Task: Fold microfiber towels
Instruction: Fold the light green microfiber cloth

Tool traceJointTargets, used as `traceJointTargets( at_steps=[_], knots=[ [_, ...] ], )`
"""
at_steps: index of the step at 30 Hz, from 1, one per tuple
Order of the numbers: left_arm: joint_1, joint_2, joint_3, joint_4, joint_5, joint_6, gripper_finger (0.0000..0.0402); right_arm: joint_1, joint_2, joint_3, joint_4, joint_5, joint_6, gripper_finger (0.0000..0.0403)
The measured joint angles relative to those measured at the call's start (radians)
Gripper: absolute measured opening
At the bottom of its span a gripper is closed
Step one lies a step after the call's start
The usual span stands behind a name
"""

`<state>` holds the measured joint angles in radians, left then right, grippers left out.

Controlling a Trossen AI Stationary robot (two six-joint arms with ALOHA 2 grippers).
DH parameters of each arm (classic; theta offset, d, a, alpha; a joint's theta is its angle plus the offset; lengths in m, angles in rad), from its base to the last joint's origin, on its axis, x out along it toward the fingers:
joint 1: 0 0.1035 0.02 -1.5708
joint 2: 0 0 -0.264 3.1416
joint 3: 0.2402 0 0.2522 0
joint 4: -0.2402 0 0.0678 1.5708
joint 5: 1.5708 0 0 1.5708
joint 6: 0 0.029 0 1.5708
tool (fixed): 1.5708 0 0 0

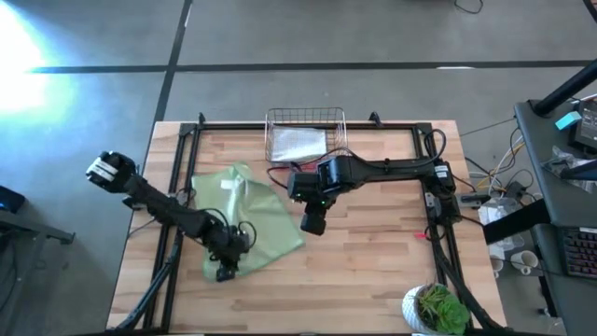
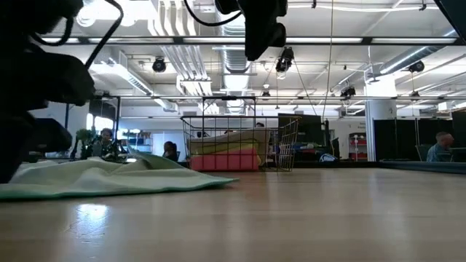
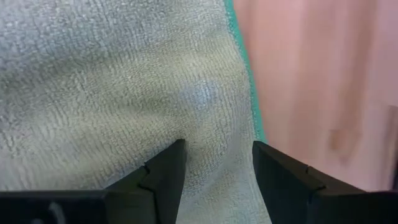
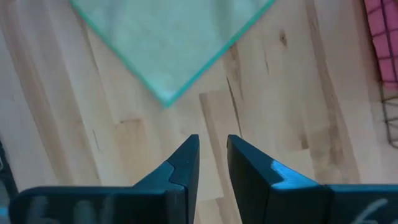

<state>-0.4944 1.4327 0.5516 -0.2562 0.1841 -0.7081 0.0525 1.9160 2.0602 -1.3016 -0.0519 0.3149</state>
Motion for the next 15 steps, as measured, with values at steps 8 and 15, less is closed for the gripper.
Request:
traceJointTargets(
  at_steps=[8,15],
  knots=[
    [-0.067,0.011,0.083,0.052,-0.002,-0.089,0.0173,0.003,0.000,0.000,-0.017,-0.009,-0.161,0.0077],
    [-0.075,0.010,0.218,-0.106,-0.050,-0.161,0.0173,0.012,0.000,-0.027,-0.129,-0.023,-0.355,0.0071]
  ],
)
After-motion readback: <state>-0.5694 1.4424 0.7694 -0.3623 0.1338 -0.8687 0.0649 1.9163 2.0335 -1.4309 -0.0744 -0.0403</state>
